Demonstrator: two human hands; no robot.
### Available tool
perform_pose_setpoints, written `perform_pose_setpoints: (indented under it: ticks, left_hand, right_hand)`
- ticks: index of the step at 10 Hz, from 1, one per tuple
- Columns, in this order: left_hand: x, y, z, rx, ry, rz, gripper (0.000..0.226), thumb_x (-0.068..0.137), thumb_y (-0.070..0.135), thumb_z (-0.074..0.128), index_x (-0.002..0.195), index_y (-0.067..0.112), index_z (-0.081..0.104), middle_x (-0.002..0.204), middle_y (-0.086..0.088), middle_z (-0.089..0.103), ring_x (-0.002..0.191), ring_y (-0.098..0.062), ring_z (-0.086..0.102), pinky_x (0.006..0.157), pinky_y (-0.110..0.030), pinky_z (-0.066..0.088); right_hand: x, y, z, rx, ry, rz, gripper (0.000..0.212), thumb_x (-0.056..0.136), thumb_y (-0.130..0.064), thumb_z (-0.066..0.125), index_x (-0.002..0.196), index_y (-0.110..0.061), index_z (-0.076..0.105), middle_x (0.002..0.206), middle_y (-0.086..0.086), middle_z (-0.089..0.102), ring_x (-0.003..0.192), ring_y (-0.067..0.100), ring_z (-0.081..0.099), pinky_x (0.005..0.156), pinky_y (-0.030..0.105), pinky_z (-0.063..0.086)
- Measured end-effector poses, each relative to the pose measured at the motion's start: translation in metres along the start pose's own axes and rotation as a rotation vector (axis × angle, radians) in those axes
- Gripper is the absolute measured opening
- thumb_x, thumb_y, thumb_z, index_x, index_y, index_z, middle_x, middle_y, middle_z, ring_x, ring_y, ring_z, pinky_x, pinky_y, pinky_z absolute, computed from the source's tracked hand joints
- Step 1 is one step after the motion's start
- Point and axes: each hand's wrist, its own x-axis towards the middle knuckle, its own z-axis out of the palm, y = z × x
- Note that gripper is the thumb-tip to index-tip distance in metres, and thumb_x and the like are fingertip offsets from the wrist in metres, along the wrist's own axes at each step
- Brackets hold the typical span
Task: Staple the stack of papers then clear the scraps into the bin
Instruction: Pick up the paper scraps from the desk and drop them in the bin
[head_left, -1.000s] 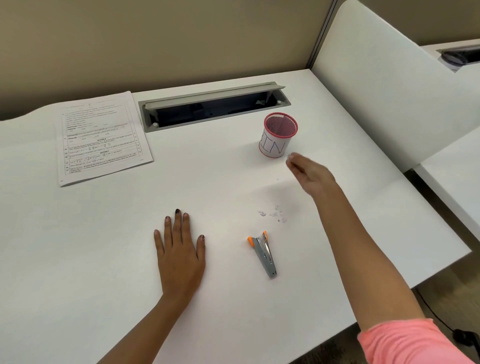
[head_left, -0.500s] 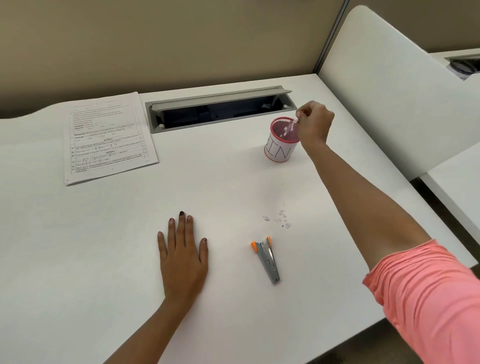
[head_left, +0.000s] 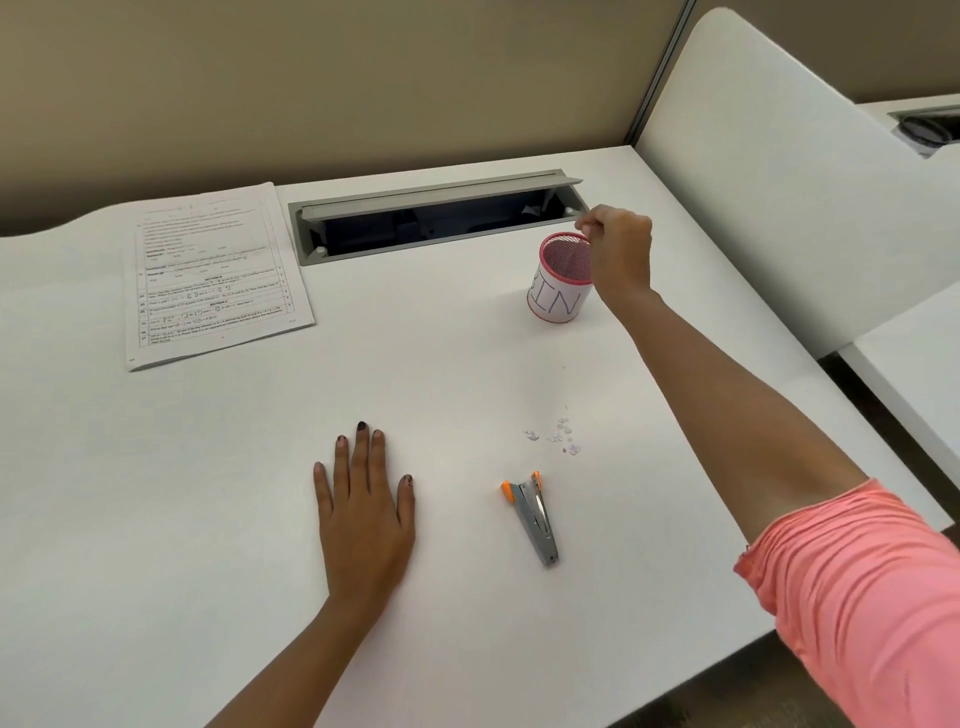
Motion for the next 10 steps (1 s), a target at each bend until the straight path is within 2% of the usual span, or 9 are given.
perform_pose_setpoints:
  ticks: [1,3,4,5,6,7,8,9,10]
  left_hand:
    - [0.0,0.0,0.0,-0.002,0.0,0.0,0.062,0.096,0.04,0.025,0.15,0.01,0.028,0.16,-0.005,0.024,0.148,-0.025,0.019,0.12,-0.049,0.014]
    - [0.0,0.0,0.0,0.003,-0.003,-0.003,0.062,0.096,0.041,0.025,0.15,0.01,0.028,0.16,-0.005,0.023,0.148,-0.025,0.019,0.12,-0.049,0.013]
    - [-0.001,0.0,0.001,0.009,-0.008,-0.006,0.061,0.097,0.041,0.025,0.15,0.01,0.027,0.16,-0.005,0.022,0.148,-0.025,0.018,0.12,-0.048,0.011]
    - [0.0,0.0,0.001,0.013,-0.012,-0.006,0.061,0.097,0.041,0.024,0.15,0.011,0.026,0.16,-0.004,0.021,0.149,-0.024,0.017,0.121,-0.048,0.011]
    - [0.0,-0.001,0.002,0.011,-0.012,-0.004,0.061,0.097,0.04,0.026,0.15,0.01,0.026,0.16,-0.005,0.021,0.149,-0.025,0.017,0.121,-0.048,0.01]
    - [0.0,-0.001,0.002,0.007,-0.009,-0.002,0.061,0.097,0.04,0.026,0.15,0.01,0.027,0.16,-0.005,0.021,0.149,-0.025,0.017,0.121,-0.049,0.011]
    - [0.0,-0.001,0.002,0.01,-0.009,-0.002,0.061,0.097,0.04,0.026,0.15,0.01,0.027,0.16,-0.005,0.022,0.149,-0.025,0.017,0.121,-0.048,0.011]
    - [0.0,-0.001,0.002,0.008,-0.011,0.0,0.061,0.097,0.04,0.026,0.15,0.01,0.027,0.16,-0.005,0.022,0.148,-0.025,0.018,0.121,-0.049,0.011]
    - [0.0,-0.001,0.003,0.007,-0.012,-0.002,0.061,0.097,0.04,0.025,0.15,0.01,0.026,0.16,-0.005,0.022,0.148,-0.025,0.018,0.12,-0.049,0.012]
  right_hand:
    - [-0.013,0.004,0.002,-0.019,0.101,0.035,0.027,0.082,0.004,0.045,0.084,-0.002,0.072,0.082,0.015,0.07,0.076,0.026,0.062,0.061,0.023,0.037]
    - [-0.07,0.006,0.004,0.114,0.208,0.094,0.026,0.079,0.007,0.047,0.084,0.001,0.071,0.078,0.016,0.067,0.067,0.018,0.056,0.061,0.018,0.032]
    - [-0.108,0.014,0.013,0.147,0.139,0.087,0.028,0.077,0.011,0.047,0.087,-0.001,0.071,0.08,0.015,0.068,0.068,0.017,0.057,0.059,0.025,0.043]
    - [-0.137,0.028,0.022,0.148,0.035,0.121,0.034,0.077,0.017,0.046,0.092,-0.001,0.071,0.084,0.015,0.07,0.069,0.025,0.063,0.062,0.035,0.053]
    - [-0.155,0.036,0.024,0.102,-0.065,0.152,0.038,0.077,0.022,0.045,0.094,0.0,0.071,0.09,0.015,0.071,0.081,0.026,0.067,0.072,0.024,0.048]
    - [-0.161,0.04,0.022,0.068,-0.1,0.158,0.052,0.067,0.029,0.04,0.098,-0.001,0.069,0.099,0.015,0.071,0.092,0.027,0.065,0.08,0.027,0.05]
    - [-0.158,0.044,0.021,0.027,-0.152,0.176,0.067,0.056,0.03,0.033,0.109,0.002,0.065,0.111,0.016,0.065,0.107,0.03,0.059,0.092,0.038,0.049]
    - [-0.157,0.047,0.021,-0.016,-0.285,0.111,0.069,0.062,0.029,0.036,0.122,0.003,0.057,0.122,0.017,0.058,0.116,0.032,0.052,0.099,0.035,0.043]
    - [-0.172,0.045,0.017,-0.045,-0.37,-0.001,0.055,0.075,0.021,0.041,0.124,0.001,0.056,0.12,0.016,0.057,0.114,0.031,0.052,0.096,0.032,0.042]
